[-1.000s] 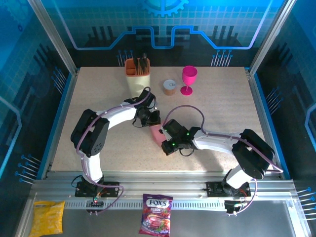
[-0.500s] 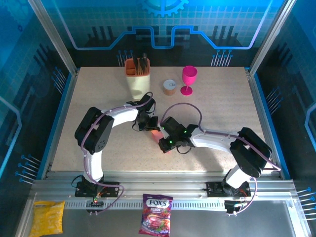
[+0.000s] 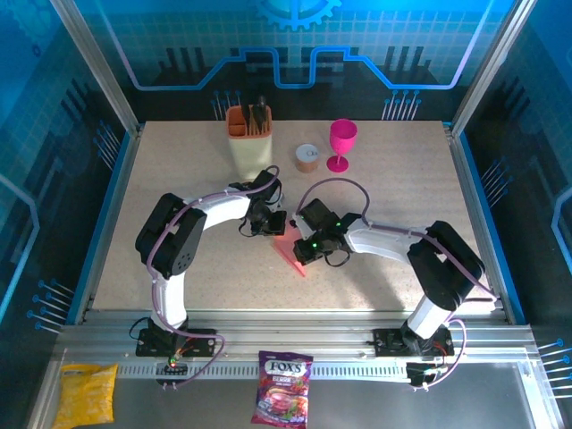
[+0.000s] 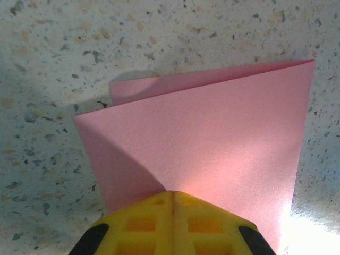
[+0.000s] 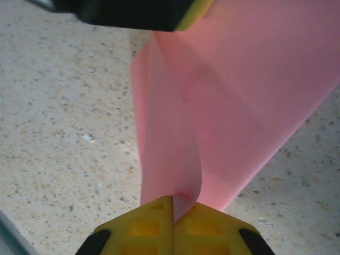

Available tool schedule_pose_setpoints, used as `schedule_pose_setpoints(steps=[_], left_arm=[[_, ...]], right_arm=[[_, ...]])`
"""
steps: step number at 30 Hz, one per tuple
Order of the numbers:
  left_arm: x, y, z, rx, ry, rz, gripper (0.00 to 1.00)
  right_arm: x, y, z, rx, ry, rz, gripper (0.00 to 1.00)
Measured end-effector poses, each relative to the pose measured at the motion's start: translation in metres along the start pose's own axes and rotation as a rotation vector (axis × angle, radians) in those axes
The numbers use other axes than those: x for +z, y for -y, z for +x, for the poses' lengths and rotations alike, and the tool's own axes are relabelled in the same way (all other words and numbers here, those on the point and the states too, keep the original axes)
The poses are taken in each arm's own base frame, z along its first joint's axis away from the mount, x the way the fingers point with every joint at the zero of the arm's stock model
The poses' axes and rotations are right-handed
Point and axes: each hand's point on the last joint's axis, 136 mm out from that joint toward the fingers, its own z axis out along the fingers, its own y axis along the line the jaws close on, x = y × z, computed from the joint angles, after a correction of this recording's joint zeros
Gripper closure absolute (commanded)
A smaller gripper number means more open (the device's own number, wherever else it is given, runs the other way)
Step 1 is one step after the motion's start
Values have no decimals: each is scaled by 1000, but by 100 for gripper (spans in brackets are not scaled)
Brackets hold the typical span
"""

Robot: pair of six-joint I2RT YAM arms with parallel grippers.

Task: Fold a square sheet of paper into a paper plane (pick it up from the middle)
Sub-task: Third fold the triangle at the center of the table.

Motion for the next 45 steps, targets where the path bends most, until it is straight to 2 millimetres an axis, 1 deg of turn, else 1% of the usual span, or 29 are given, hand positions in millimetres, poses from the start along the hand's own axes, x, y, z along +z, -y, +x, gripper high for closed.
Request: schedule_pose_setpoints(steps=[4,12,16,17,19,21,30,39,45], left_arm=[[0,0,0,2,0,0,100],[0,0,0,2,0,1,100],[0,0,0,2,0,1,100],[0,0,0,2,0,1,100],[0,0,0,2,0,1,100],[0,0,0,2,0,1,100],[0,0,0,2,1,1,100],[0,0,-1,-1,3,3,100],[-3,1,-8,-49,24,22,99]], right_arm=[[6,7,3,4,-22,10,100],[10,8,6,5,-35,11,99],[16,12,9,11,-50,17,99],[17,13,10,15,-55,19,98],[20,17,11,25,-63,25,91],[20,17,10,28,-64,22,90],[17,17,7,42,-58,1,96],[20,14,7,44,-57,-20,97],[24,14,6,46,-54,-29,98]])
